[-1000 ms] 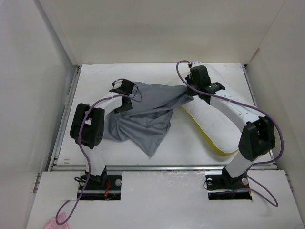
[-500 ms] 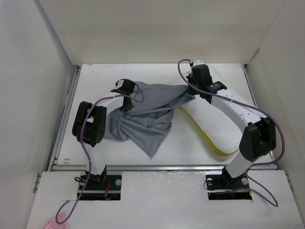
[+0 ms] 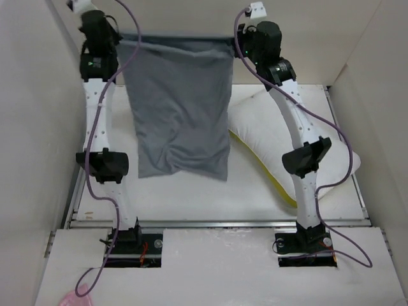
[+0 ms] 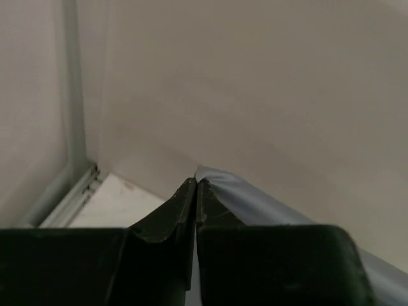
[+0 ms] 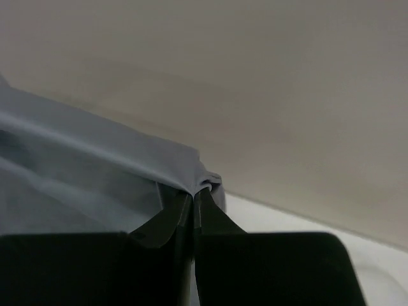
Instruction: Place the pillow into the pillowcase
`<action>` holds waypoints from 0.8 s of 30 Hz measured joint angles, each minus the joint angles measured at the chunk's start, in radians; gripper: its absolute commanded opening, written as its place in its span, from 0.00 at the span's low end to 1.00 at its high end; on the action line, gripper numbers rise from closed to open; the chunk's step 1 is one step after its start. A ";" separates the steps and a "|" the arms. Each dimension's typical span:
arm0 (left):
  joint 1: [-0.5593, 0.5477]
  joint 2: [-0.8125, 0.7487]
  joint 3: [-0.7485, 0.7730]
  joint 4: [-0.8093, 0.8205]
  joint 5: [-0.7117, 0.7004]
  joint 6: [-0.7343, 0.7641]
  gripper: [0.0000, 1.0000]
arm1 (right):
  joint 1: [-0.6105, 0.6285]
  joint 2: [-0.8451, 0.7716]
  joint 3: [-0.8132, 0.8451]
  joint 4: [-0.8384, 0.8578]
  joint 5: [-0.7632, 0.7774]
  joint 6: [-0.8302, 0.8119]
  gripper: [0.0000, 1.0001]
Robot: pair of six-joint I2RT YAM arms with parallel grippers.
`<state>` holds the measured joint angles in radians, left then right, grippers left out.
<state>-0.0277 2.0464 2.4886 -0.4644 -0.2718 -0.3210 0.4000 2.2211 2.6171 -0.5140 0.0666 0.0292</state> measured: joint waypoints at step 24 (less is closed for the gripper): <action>-0.310 -0.822 -1.683 0.228 0.174 -0.216 0.00 | -0.061 -0.031 -0.824 0.313 -0.296 -0.071 0.24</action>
<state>-0.3378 1.2247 0.8059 -0.2367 -0.0978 -0.5369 0.3386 2.1899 1.7935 -0.2008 -0.2295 -0.0418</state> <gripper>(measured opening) 0.007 0.115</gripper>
